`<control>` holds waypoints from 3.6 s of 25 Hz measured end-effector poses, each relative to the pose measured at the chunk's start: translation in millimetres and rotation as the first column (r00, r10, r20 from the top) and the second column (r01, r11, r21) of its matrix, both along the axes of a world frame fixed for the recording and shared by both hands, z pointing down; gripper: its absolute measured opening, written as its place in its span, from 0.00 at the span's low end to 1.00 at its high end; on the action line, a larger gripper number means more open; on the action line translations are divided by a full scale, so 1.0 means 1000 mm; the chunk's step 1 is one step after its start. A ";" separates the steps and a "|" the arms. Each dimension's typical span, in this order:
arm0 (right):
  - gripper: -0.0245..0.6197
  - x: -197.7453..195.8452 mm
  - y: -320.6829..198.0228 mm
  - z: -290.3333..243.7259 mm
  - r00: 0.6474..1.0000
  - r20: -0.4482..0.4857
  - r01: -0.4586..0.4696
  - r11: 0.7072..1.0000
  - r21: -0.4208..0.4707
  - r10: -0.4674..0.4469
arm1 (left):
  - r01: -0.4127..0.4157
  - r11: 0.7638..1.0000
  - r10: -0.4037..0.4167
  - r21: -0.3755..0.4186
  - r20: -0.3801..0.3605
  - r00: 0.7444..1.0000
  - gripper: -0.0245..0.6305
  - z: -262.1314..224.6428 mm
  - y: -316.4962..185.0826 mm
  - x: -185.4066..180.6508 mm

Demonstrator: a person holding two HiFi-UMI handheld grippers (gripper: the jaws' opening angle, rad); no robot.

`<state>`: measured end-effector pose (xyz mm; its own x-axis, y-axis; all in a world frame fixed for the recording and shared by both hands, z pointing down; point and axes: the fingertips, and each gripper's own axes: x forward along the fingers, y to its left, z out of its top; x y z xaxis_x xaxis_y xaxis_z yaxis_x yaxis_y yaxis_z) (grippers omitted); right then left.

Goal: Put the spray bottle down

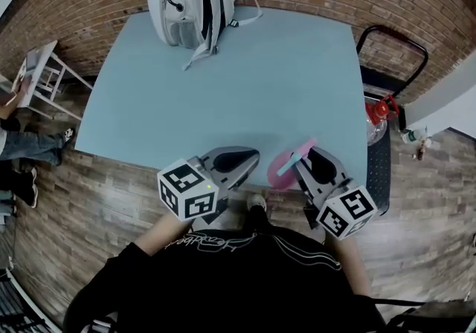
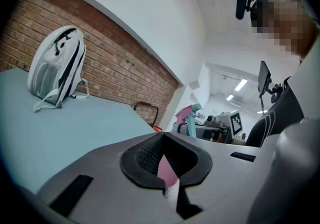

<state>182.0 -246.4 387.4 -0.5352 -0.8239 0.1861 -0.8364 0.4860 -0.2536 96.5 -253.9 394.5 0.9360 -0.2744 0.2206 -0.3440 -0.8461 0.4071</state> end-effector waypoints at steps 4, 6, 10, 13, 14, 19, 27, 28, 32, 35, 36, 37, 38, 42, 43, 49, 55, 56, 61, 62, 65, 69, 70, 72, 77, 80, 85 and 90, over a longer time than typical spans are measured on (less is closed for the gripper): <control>0.24 0.004 -0.032 0.007 0.999 -0.027 0.034 0.999 0.001 -0.034 | 0.031 0.999 -0.031 -0.034 -0.004 1.000 0.05 0.012 -0.027 0.000; 0.25 0.003 -0.046 0.010 0.996 -0.072 0.060 0.998 0.021 -0.058 | 0.038 0.998 -0.038 -0.046 -0.001 0.999 0.05 0.017 -0.038 0.001; 0.24 0.001 -0.074 0.021 0.988 -0.134 0.086 0.996 0.039 -0.080 | 0.041 0.997 -0.040 -0.060 0.010 0.999 0.05 0.026 -0.055 0.004; 0.24 -0.001 -0.091 0.032 0.988 -0.123 0.100 0.994 0.031 -0.096 | 0.043 0.996 -0.042 -0.077 0.013 0.999 0.05 0.036 -0.064 0.004; 0.25 -0.001 -0.096 0.035 0.987 -0.123 0.104 0.994 0.031 -0.099 | 0.044 0.996 -0.043 -0.083 0.016 0.999 0.05 0.039 -0.066 0.005; 0.24 -0.002 -0.115 0.051 0.981 -0.163 0.117 0.992 0.044 -0.108 | 0.045 0.991 -0.042 -0.125 0.024 0.999 0.05 0.056 -0.070 0.004; 0.24 -0.008 -0.127 0.072 0.975 -0.179 0.149 0.986 0.074 -0.134 | 0.054 0.987 -0.049 -0.151 0.035 0.998 0.05 0.068 -0.075 0.002; 0.24 -0.008 -0.127 0.073 0.975 -0.177 0.148 0.986 0.080 -0.132 | 0.052 0.987 -0.047 -0.154 0.036 0.998 0.05 0.069 -0.075 0.002; 0.24 -0.009 -0.127 0.079 0.973 -0.186 0.152 0.984 0.091 -0.133 | 0.048 0.985 -0.042 -0.167 0.039 0.998 0.05 0.073 -0.072 0.003; 0.24 -0.009 -0.125 0.082 0.975 -0.184 0.147 0.984 0.102 -0.126 | 0.045 0.983 -0.039 -0.178 0.038 0.999 0.05 0.076 -0.071 0.003; 0.24 -0.009 -0.124 0.083 0.975 -0.186 0.145 0.984 0.108 -0.123 | 0.043 0.982 -0.037 -0.183 0.035 0.999 0.05 0.077 -0.072 0.004; 0.24 -0.010 -0.124 0.084 0.974 -0.190 0.145 0.983 0.114 -0.121 | 0.041 0.981 -0.035 -0.187 0.031 0.999 0.05 0.078 -0.072 0.005; 0.24 -0.010 -0.123 0.084 0.974 -0.194 0.146 0.982 0.122 -0.121 | 0.038 0.981 -0.034 -0.190 0.027 0.999 0.05 0.078 -0.072 0.006; 0.24 -0.009 -0.121 0.085 0.973 -0.200 0.143 0.979 0.145 -0.112 | 0.035 0.980 -0.031 -0.197 0.023 0.999 0.05 0.080 -0.071 0.009; 0.25 -0.009 -0.121 0.085 0.973 -0.204 0.140 0.979 0.147 -0.108 | 0.038 0.979 -0.034 -0.200 0.023 0.999 0.05 0.081 -0.070 0.008; 0.25 -0.009 -0.117 0.088 0.972 -0.223 0.112 0.983 0.146 -0.077 | 0.051 0.976 -0.048 -0.211 0.018 0.999 0.05 0.080 -0.066 0.001; 0.25 -0.006 -0.112 0.087 0.970 -0.239 0.072 0.988 0.133 -0.039 | 0.069 0.977 -0.068 -0.201 0.013 0.998 0.05 0.074 -0.057 -0.013; 0.25 -0.005 -0.110 0.086 0.970 -0.243 0.064 0.989 0.130 -0.031 | 0.072 0.978 -0.071 -0.197 0.014 0.997 0.05 0.072 -0.054 -0.014; 0.25 -0.001 -0.089 0.075 0.976 -0.218 0.025 0.992 0.127 0.003 | 0.077 0.983 -0.075 -0.169 0.017 0.997 0.05 0.060 -0.039 -0.024; 0.25 0.000 -0.084 0.071 0.977 -0.214 0.016 0.991 0.129 0.012 | 0.076 0.984 -0.074 -0.160 0.014 0.997 0.05 0.056 -0.035 -0.025; 0.25 -0.003 -0.063 0.055 0.980 -0.198 -0.002 0.991 0.136 0.029 | 0.067 0.989 -0.067 -0.131 0.004 0.998 0.05 0.043 -0.021 -0.029; 0.25 -0.023 -0.023 0.030 0.985 -0.174 0.031 0.992 0.122 -0.010 | 0.046 0.995 -0.047 -0.092 -0.012 0.999 0.05 0.023 0.007 -0.035; 0.25 -0.030 -0.012 0.024 0.984 -0.177 0.042 0.992 0.116 -0.021 | 0.040 0.996 -0.041 -0.080 -0.016 0.999 0.05 0.017 0.015 -0.036; 0.25 -0.042 0.009 0.017 0.979 -0.202 0.057 0.994 0.093 -0.038 | 0.028 0.998 -0.029 -0.050 -0.024 0.999 0.05 0.003 0.029 -0.039; 0.13 -0.071 0.056 0.006 0.982 -0.174 0.078 0.996 0.045 -0.069 | -0.006 1.000 0.006 0.010 -0.026 1.000 0.05 -0.019 0.065 -0.044; 0.09 -0.079 0.078 -0.003 0.996 -0.076 0.054 0.999 0.004 -0.054 | -0.032 0.999 0.032 0.008 -0.034 0.999 0.05 -0.024 0.087 -0.052; 0.07 -0.094 0.103 -0.020 0.998 0.016 0.069 0.998 -0.002 -0.068 | -0.042 0.999 0.042 0.008 -0.057 0.997 0.05 -0.033 0.109 -0.066; 0.06 -0.105 0.124 -0.016 0.999 -0.012 0.050 0.999 -0.006 -0.050 | -0.069 0.997 0.071 0.024 -0.076 0.995 0.05 -0.043 0.133 -0.073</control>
